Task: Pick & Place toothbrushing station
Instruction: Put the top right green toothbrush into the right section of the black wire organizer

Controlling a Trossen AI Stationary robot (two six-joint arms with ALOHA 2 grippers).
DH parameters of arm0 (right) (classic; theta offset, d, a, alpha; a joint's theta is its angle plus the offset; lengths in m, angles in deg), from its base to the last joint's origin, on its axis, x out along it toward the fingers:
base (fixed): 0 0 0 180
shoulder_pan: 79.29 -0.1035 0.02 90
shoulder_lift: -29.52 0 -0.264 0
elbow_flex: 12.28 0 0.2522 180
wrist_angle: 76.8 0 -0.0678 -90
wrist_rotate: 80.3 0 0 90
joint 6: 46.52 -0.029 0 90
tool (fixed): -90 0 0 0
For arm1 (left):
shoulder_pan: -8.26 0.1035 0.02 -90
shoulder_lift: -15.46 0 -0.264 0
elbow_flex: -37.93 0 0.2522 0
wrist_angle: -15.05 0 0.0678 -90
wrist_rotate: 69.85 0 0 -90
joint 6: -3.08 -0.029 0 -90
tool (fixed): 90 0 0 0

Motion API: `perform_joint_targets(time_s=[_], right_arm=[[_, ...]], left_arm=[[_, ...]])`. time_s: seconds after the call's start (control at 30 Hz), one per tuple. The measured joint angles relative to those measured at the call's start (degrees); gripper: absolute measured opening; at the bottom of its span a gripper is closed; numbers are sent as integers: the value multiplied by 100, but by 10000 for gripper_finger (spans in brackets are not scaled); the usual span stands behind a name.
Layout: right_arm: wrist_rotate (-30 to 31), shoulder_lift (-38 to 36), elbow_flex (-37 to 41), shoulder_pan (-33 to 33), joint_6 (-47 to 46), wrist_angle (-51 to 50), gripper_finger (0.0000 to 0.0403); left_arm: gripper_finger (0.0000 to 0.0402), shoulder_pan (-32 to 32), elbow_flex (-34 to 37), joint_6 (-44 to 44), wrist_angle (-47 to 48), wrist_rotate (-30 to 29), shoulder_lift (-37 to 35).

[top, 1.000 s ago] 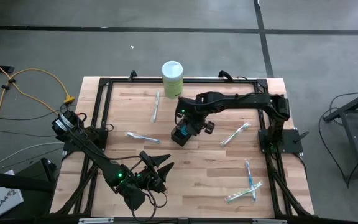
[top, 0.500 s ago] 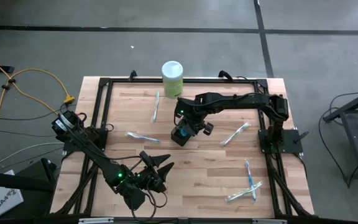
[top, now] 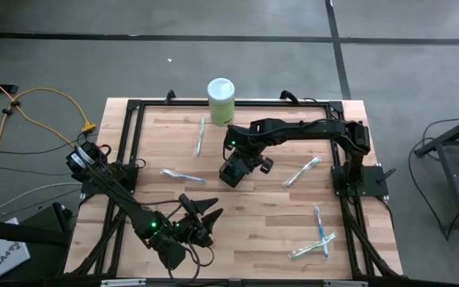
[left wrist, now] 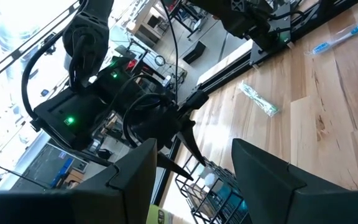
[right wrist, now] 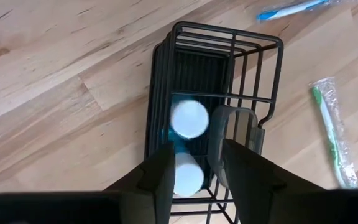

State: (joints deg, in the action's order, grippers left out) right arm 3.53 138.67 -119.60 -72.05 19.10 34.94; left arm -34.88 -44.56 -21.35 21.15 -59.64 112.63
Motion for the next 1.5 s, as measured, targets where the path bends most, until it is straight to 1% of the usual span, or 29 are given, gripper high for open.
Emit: perform_joint_targets(time_s=[0.2, 0.3, 0.47, 0.73, 0.93, 1.4, 1.5], right_arm=[[0, -1, 0, 0, -135, 15, 116], [2, -2, 0, 0, -135, 39, 116], [8, -2, 0, 0, -135, 113, 116], [219, -7, 0, -48, -161, 120, 117], [220, -23, 0, -55, -494, 110, 117], [176, -373, -2, -134, -841, 138, 119], [186, -540, 0, -151, -1161, 113, 119]], left_arm=[[200, -72, 0, -5, 0, -43, 0], [200, -109, 0, -16, -1, -169, 0], [200, -134, 0, -22, -3, -203, 0], [200, -134, 0, -22, -2, -207, 0], [200, -134, 0, -22, -4, -208, 0], [200, -134, 0, -17, -4, -212, 0], [200, -134, 0, -11, -2, -212, 0]])
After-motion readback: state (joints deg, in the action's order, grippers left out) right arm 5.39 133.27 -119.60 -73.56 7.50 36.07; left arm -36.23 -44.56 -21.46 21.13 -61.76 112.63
